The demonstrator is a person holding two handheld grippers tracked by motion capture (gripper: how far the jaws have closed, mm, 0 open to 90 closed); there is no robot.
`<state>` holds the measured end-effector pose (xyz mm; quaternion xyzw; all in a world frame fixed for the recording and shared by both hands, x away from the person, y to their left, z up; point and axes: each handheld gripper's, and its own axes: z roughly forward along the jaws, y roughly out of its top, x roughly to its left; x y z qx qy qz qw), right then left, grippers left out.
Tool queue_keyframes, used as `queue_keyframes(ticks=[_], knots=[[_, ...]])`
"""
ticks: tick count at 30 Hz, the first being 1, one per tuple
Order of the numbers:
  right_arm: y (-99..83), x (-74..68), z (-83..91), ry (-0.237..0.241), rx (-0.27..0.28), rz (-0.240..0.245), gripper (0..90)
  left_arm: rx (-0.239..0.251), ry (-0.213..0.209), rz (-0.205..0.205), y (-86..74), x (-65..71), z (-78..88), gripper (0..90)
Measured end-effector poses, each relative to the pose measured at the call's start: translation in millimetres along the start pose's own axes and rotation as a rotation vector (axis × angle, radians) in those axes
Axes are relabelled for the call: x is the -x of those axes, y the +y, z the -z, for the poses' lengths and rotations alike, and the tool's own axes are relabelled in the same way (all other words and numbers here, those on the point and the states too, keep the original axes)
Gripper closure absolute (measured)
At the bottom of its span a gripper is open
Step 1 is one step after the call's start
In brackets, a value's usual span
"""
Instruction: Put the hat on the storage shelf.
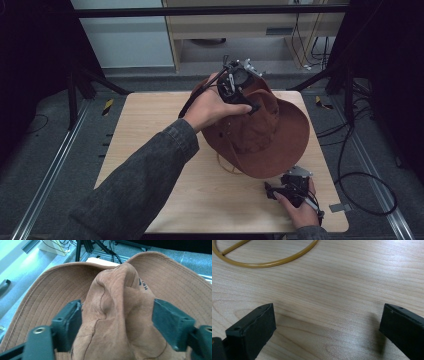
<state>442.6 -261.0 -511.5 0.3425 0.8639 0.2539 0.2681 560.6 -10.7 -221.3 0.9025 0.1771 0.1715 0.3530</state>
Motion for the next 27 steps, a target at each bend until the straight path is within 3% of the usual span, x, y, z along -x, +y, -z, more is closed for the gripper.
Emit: queue_keyframes(ticks=[7,27], knots=[[0.0,-0.2,0.3,-0.001,-0.003,-0.002,0.5,-0.003,-0.005,0.010,1.3,0.4,6.8,13.1],[0.0,0.0,0.0,0.001,0.000,0.000,0.5,-0.011,-0.016,-0.022,-6.4,5.0,24.2,7.1]])
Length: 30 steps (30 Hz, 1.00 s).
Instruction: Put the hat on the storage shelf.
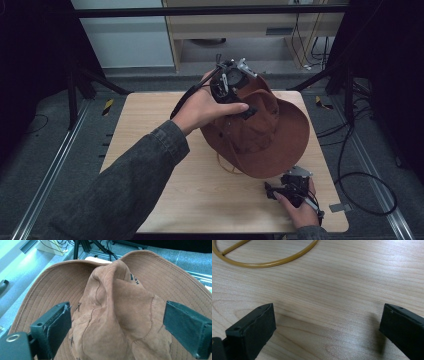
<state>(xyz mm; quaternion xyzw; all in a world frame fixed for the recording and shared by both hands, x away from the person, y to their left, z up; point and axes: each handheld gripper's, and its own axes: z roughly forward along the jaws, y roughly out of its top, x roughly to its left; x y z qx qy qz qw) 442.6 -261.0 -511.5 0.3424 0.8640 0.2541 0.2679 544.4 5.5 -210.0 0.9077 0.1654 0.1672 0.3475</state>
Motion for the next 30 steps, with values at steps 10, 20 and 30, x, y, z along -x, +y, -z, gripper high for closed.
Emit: queue_keyframes(ticks=[10,20,30], knots=[[0.0,-0.3,0.5,0.000,-0.004,-0.004,0.5,0.011,0.010,-0.007,-9.1,0.8,14.8,6.4],[0.0,0.0,0.0,-0.001,0.000,0.000,0.5,0.021,0.019,0.006,-21.6,-7.8,29.2,5.6],[-0.1,-0.4,0.4,0.000,-0.003,-0.003,0.5,0.064,0.015,0.029,-47.5,-11.1,54.9,5.2]])
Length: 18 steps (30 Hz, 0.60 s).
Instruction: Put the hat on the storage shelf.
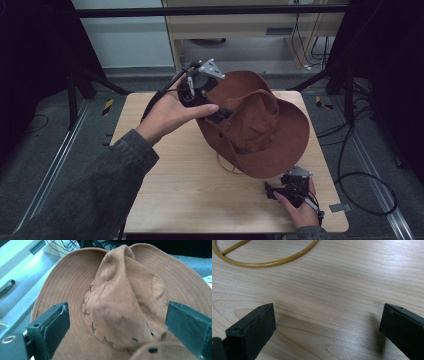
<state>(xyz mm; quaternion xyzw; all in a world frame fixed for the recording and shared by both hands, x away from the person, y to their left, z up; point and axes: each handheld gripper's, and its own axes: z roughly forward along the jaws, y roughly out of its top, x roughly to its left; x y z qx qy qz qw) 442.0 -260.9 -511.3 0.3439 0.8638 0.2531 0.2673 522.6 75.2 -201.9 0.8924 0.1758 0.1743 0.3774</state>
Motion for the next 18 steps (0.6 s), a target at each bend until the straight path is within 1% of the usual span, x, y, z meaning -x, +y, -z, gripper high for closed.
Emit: queue_keyframes(ticks=[2,5,7,11,13,14,16,18], knots=[[0.0,0.0,0.0,0.000,0.000,0.000,0.5,0.012,0.006,0.013,-7.9,-0.4,6.1,5.1],[0.0,0.1,-0.1,0.000,0.002,0.001,0.5,0.011,0.013,0.023,-20.4,-1.8,12.6,5.1],[0.0,0.1,-0.1,0.001,0.002,0.002,0.5,0.003,0.021,0.021,-27.7,-2.2,17.1,5.1],[0.1,-0.1,0.2,0.001,-0.001,-0.003,0.5,0.024,0.026,0.026,-41.0,0.0,25.8,5.1],[0.0,-0.1,0.2,0.001,-0.002,-0.001,0.5,0.024,0.047,0.023,-47.5,1.3,28.6,5.4],[0.0,0.0,0.2,0.001,-0.002,0.000,0.5,0.038,0.066,0.022,-52.2,2.6,31.4,5.7],[0.0,-0.1,0.2,0.002,-0.002,-0.002,0.5,0.054,0.063,0.033,-59.6,4.1,34.7,6.0],[0.0,0.1,-0.1,0.001,0.001,0.001,0.5,0.053,0.063,0.038,-65.8,5.3,36.8,5.4]])
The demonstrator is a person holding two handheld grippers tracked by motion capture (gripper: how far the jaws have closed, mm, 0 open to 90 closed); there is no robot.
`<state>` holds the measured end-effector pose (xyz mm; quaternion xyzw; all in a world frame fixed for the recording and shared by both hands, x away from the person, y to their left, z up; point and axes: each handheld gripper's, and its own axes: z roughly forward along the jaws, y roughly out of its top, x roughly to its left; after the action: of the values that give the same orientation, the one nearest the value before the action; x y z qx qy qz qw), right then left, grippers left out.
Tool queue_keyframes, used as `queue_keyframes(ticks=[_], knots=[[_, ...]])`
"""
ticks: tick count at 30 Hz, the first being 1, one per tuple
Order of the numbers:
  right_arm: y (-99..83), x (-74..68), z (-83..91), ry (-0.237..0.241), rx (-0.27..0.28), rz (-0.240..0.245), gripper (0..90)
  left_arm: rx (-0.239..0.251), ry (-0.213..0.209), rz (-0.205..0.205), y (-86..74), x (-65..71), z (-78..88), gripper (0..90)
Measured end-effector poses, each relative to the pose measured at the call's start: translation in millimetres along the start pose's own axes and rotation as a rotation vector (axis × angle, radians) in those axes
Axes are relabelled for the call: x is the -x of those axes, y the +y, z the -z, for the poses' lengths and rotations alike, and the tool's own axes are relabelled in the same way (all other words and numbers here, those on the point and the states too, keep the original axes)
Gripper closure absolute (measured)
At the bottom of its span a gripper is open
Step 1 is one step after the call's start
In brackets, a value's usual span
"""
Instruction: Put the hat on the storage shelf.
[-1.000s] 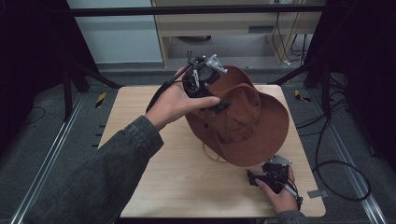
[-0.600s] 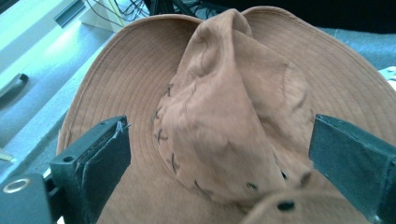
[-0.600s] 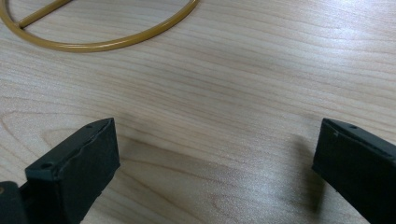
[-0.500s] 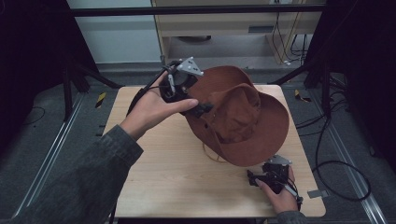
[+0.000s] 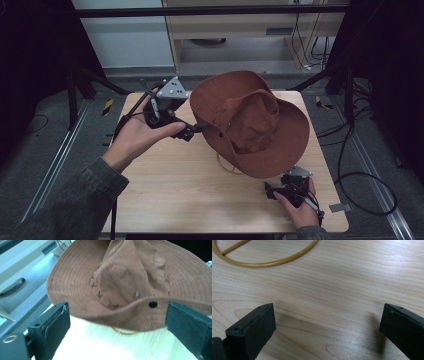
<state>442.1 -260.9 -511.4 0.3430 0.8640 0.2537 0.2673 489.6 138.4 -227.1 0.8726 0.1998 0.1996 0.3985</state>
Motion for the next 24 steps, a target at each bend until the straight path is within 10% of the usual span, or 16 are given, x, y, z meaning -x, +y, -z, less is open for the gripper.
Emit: queue_keyframes(ticks=[24], knots=[[0.3,1.6,0.1,-0.006,-0.001,0.013,0.4,-0.071,0.014,0.067,-117.5,0.2,-16.5,4.1]])
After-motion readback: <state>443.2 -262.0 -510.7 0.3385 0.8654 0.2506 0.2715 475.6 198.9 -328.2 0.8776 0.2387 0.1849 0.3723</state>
